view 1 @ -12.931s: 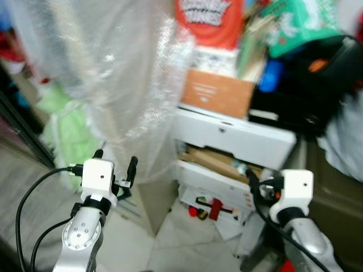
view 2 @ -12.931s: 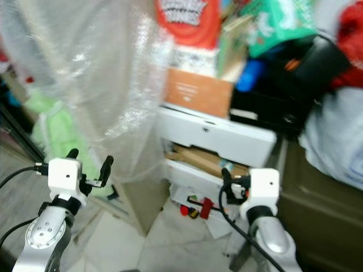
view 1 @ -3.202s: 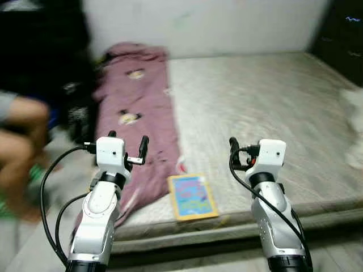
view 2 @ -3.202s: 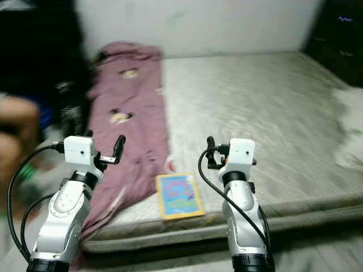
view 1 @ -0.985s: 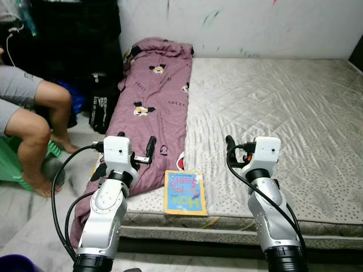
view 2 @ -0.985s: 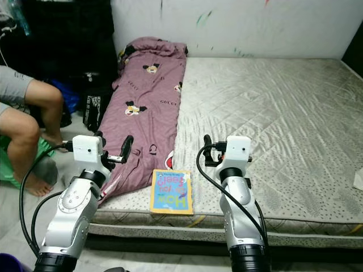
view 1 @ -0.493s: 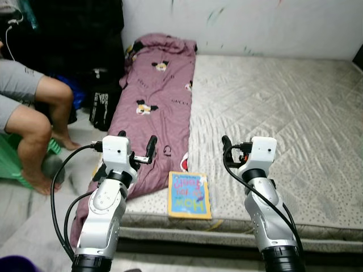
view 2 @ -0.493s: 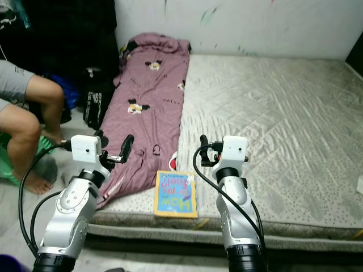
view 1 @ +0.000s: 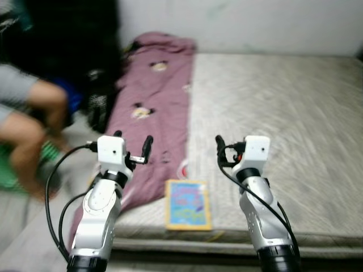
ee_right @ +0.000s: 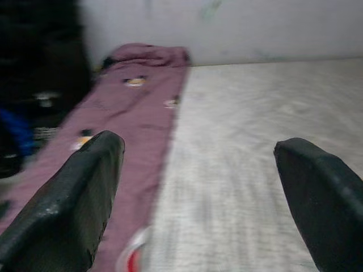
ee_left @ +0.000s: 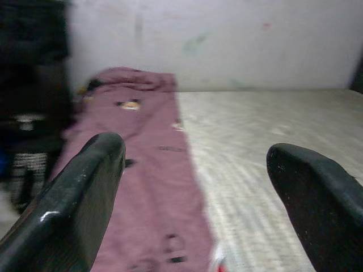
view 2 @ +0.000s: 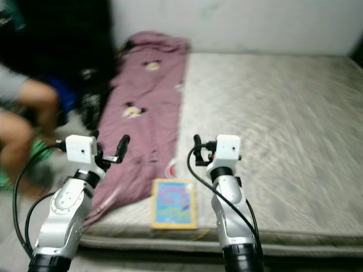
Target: Clean up the room
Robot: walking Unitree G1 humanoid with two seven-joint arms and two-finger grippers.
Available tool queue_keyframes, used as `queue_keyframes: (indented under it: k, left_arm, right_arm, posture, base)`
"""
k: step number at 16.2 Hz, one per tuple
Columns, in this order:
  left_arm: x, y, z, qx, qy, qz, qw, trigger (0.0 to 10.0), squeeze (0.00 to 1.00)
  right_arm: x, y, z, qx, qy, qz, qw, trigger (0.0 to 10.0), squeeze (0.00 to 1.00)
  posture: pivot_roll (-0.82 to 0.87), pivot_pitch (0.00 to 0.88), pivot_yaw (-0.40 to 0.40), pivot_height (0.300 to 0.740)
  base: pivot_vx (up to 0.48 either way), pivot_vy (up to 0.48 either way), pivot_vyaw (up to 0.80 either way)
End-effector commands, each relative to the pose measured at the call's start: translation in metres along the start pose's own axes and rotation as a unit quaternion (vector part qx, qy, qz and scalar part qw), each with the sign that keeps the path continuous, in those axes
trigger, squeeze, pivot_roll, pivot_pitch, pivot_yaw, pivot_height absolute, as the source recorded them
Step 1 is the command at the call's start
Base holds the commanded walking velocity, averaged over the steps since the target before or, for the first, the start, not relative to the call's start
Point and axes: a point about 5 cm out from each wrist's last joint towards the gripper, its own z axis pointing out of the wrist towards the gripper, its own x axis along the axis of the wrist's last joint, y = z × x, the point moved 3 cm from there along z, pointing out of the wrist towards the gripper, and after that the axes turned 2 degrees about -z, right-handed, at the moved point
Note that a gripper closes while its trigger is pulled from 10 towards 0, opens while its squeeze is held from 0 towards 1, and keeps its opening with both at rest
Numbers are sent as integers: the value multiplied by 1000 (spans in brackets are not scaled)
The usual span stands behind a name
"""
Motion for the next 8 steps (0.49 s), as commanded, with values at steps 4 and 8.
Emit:
queue_keyframes:
  k: [4,8]
  left_arm:
    - [-2,1,0,-1,-9,8,1000,10000,0]
    - [-1,0,1,8,-9,13,1000,10000,0]
  right_arm:
    - [1,5,1,-7,0,2,1000,10000,0]
    - [2,6,2,-7,1,2,1000,10000,0]
  posture:
    - [-13,0,2,740]
    - [-11,0,-2,740]
  base:
    - [0,0,0]
    - [0,0,0]
